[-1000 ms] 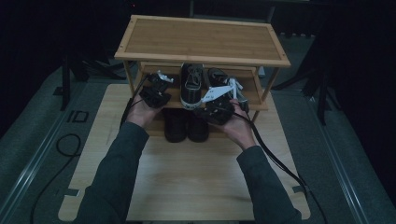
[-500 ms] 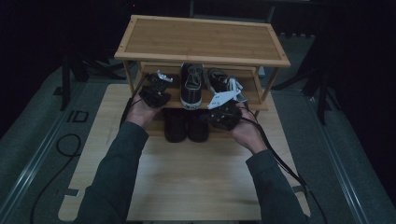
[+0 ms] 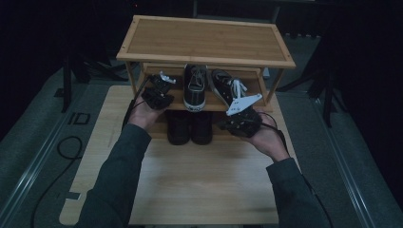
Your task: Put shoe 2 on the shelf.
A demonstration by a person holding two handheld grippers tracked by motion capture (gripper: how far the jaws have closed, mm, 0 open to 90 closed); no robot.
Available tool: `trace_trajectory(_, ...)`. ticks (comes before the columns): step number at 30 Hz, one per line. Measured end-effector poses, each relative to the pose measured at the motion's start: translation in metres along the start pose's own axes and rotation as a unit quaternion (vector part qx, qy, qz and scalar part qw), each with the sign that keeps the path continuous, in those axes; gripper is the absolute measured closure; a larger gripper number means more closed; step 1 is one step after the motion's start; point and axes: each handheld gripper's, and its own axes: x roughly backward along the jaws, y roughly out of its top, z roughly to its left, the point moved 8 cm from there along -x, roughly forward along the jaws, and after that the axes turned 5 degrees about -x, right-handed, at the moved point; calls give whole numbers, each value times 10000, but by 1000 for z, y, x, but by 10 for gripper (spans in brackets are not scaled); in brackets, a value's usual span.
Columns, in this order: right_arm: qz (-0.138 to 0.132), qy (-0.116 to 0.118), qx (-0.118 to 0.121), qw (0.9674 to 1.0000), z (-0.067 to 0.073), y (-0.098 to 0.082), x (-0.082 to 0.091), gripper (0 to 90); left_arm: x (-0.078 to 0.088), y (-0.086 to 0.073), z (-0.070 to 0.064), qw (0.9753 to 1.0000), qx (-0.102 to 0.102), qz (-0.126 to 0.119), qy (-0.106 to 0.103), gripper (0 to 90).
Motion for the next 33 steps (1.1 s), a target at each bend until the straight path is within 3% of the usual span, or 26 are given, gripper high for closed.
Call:
trace_trajectory(19,7,126,-100,9999,-13,-33,27,900,0,0,0,10000,13,-18,-34,900)
trace_trajectory(33,22,-136,-347,9993,-36,-55,49,900,0,0,1,10000,20,-33,-50,900)
